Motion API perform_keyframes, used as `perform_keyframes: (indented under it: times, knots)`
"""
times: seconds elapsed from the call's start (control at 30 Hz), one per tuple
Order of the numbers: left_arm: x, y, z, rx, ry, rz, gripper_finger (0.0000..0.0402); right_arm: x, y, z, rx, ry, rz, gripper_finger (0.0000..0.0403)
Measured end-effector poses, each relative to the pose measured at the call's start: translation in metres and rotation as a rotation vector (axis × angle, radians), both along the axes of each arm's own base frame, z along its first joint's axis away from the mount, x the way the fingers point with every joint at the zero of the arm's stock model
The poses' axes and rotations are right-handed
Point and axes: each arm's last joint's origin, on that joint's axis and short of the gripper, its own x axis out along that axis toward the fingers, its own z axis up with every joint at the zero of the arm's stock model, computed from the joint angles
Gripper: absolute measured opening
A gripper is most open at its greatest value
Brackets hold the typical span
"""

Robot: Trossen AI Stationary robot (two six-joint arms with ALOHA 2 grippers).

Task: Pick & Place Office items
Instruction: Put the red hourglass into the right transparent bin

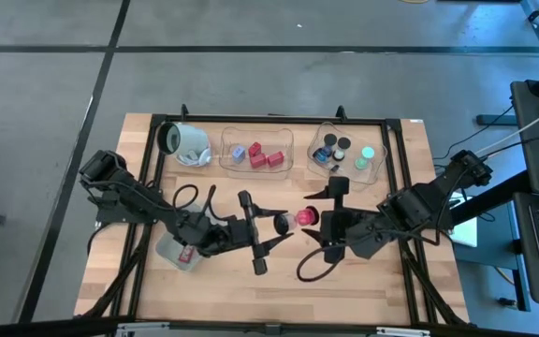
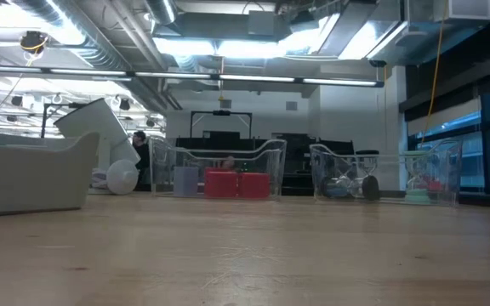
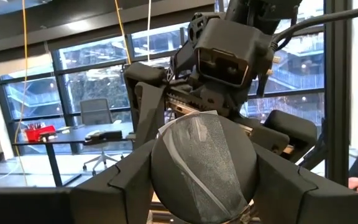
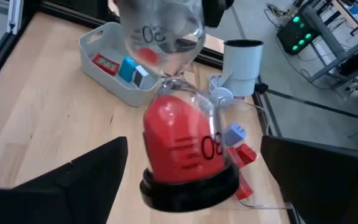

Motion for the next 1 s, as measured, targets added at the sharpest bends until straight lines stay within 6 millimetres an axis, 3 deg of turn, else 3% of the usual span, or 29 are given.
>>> perform_keyframes:
  times: [0.37, 0.73, 1.0]
  knots:
    - [-0.0005, -0.0007, 0.0021, 0.013, -0.019, -0.022, 0.0212, -0.0001, 0.0004, -0.0003, -0.012, 0.015, 0.026, 0.0313]
    - [-0.0004, -0.0007, 0.0020, 0.014, -0.019, -0.021, 0.0212, -0.0001, 0.0008, -0.0005, -0.003, 0.020, 0.039, 0.0213]
    - [-0.0005, -0.0007, 0.0020, 0.015, -0.018, -0.016, 0.0218, 0.0002, 0.0008, -0.0003, 0.000, 0.017, 0.037, 0.0213]
